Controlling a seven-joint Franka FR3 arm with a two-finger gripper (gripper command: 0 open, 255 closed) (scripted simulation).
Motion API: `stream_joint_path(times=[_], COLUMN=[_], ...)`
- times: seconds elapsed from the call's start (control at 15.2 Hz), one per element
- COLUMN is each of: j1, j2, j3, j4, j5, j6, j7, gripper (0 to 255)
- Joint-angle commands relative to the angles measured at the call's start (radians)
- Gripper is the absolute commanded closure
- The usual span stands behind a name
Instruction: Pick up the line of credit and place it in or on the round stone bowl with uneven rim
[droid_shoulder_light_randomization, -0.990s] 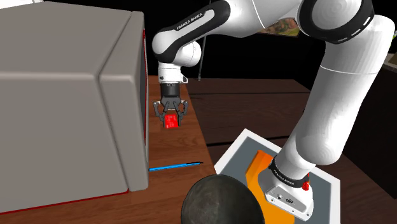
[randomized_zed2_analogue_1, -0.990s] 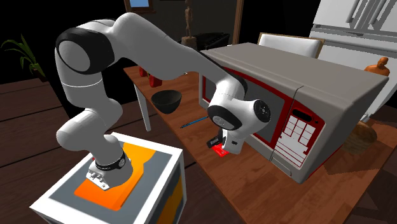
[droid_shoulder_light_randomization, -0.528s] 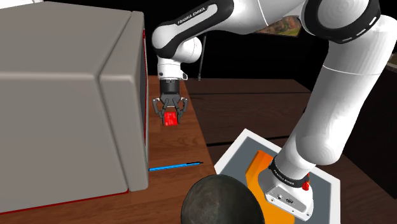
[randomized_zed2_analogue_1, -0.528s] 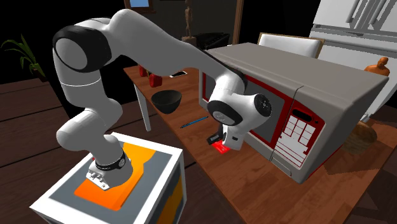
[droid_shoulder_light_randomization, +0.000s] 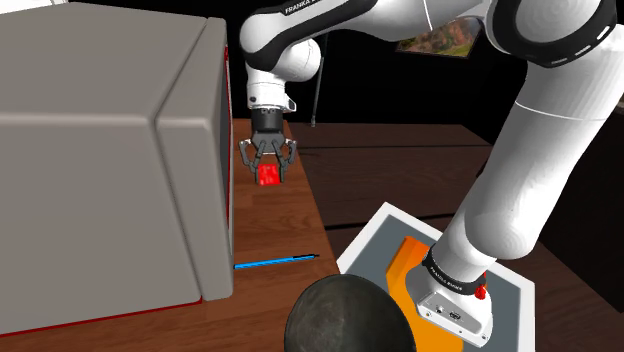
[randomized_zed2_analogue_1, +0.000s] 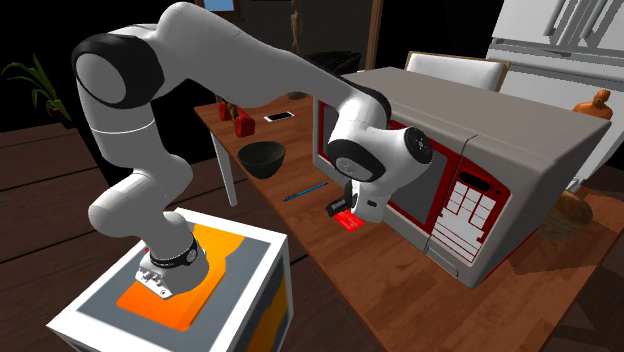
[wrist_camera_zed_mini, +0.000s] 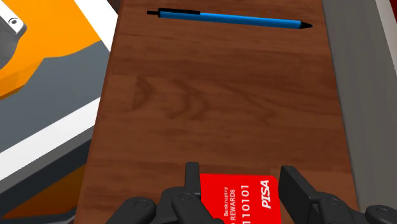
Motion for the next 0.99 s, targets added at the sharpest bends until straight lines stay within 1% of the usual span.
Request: stream_joint_path(times=[0.0, 0.92], j1=[-0.001, -0.009], j2=[-0.011, -0.068], j3=[0.0, -0.004], j4=[0.015, 0.132], j5=[0.0, 0.003], j6=[-0.024, -0.189], j7=[0.01, 0.065], gripper=[255, 255])
